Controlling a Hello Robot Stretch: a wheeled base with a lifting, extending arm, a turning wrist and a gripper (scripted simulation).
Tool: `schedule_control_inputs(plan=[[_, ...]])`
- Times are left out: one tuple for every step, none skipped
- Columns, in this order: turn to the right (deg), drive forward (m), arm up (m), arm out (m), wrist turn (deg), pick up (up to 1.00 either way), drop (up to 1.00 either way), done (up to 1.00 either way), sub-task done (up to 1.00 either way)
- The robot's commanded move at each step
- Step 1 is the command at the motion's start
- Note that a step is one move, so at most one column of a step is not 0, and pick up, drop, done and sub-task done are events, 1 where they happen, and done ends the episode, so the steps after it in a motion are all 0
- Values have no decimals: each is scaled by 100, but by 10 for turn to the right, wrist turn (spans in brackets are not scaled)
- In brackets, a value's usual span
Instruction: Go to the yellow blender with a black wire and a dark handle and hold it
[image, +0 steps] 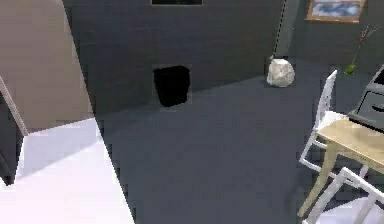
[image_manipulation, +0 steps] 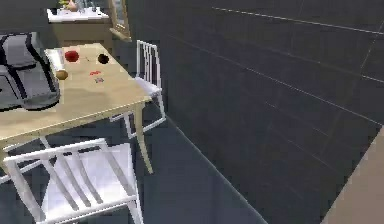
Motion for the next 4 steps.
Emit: schedule_control_inputs(plan=[[0, 65, 0, 0, 0, 0, 0, 0, 0], [240, 0, 0, 0, 0, 0, 0, 0, 0], [0, 100, 0, 0, 0, 0, 0, 0, 0], [30, 0, 0, 0, 0, 0, 0, 0, 0]])
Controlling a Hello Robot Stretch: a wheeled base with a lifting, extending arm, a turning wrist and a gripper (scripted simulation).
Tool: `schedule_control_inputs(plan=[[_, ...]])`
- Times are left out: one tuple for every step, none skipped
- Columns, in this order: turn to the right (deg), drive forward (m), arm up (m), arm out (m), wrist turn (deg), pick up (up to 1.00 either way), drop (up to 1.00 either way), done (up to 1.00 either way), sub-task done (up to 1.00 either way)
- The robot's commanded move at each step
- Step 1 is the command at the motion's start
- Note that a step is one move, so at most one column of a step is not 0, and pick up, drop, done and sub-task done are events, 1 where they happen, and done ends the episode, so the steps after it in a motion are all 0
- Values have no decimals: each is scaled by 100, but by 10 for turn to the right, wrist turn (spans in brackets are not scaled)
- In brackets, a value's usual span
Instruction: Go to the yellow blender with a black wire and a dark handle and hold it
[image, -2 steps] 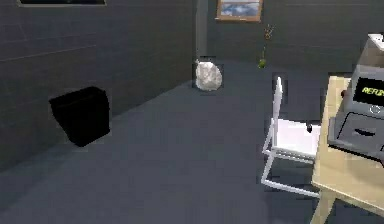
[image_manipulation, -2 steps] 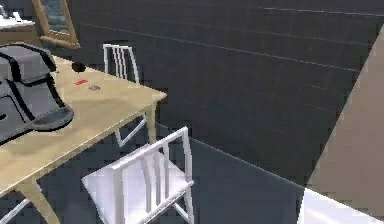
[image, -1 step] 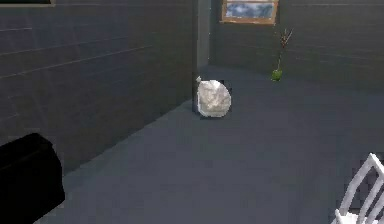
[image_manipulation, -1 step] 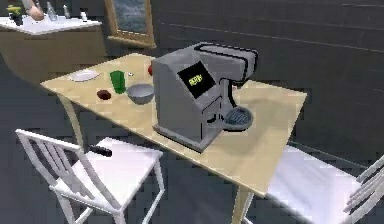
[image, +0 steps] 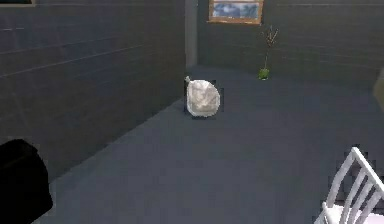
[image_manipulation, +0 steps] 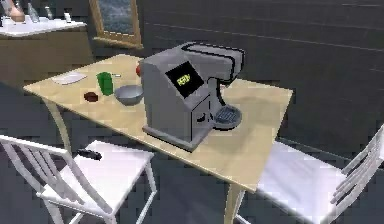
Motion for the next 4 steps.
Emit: schedule_control_inputs(plan=[[0, 85, 0, 0, 0, 0, 0, 0, 0], [300, 0, 0, 0, 0, 0, 0, 0, 0], [0, 50, 0, 0, 0, 0, 0, 0, 0], [210, 0, 0, 0, 0, 0, 0, 0, 0]])
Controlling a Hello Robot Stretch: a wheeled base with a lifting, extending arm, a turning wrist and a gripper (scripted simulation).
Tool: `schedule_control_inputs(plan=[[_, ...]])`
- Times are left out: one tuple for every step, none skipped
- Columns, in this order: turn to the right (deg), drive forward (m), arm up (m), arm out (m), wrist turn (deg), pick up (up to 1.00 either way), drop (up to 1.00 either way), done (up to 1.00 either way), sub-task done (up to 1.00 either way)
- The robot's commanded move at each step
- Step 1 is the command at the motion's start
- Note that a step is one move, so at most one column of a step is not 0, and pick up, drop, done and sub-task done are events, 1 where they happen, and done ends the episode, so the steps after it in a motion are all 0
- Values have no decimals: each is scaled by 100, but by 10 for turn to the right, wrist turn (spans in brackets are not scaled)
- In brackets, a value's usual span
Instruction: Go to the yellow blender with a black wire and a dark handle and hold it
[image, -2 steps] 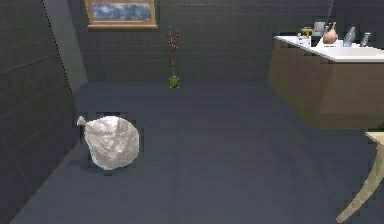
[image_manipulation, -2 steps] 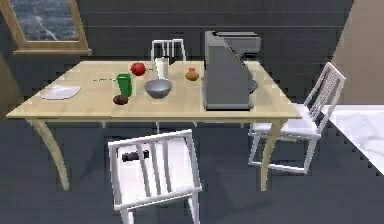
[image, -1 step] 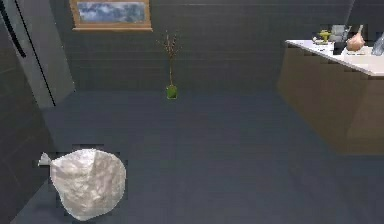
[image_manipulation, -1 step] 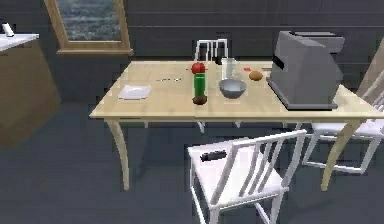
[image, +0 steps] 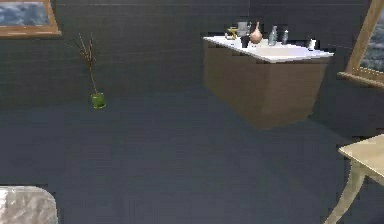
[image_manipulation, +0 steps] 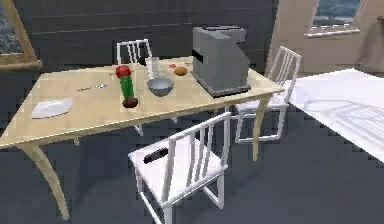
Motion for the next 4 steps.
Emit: schedule_control_inputs(plan=[[0, 100, 0, 0, 0, 0, 0, 0, 0], [0, 100, 0, 0, 0, 0, 0, 0, 0], [30, 0, 0, 0, 0, 0, 0, 0, 0], [0, 65, 0, 0, 0, 0, 0, 0, 0]])
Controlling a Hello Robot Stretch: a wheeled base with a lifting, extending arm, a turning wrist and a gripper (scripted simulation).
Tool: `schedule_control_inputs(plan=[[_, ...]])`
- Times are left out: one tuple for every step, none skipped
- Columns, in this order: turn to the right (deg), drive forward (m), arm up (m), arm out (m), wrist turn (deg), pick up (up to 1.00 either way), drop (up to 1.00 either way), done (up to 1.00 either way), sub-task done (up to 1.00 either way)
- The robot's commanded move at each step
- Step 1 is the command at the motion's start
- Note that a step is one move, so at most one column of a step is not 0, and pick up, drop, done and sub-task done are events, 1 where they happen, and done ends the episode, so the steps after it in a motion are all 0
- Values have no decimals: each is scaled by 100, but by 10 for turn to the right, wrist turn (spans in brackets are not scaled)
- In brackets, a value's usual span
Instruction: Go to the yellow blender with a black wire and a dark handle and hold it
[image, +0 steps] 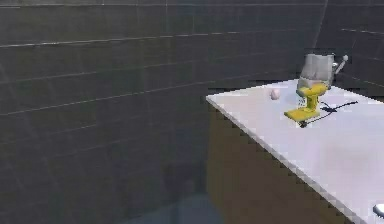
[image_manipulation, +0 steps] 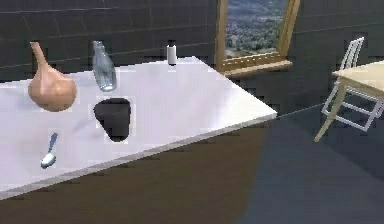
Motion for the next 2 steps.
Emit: schedule_control_inputs(plan=[[-450, 0, 0, 0, 0, 0, 0, 0, 0], [-90, 0, 0, 0, 0, 0, 0, 0, 0]])
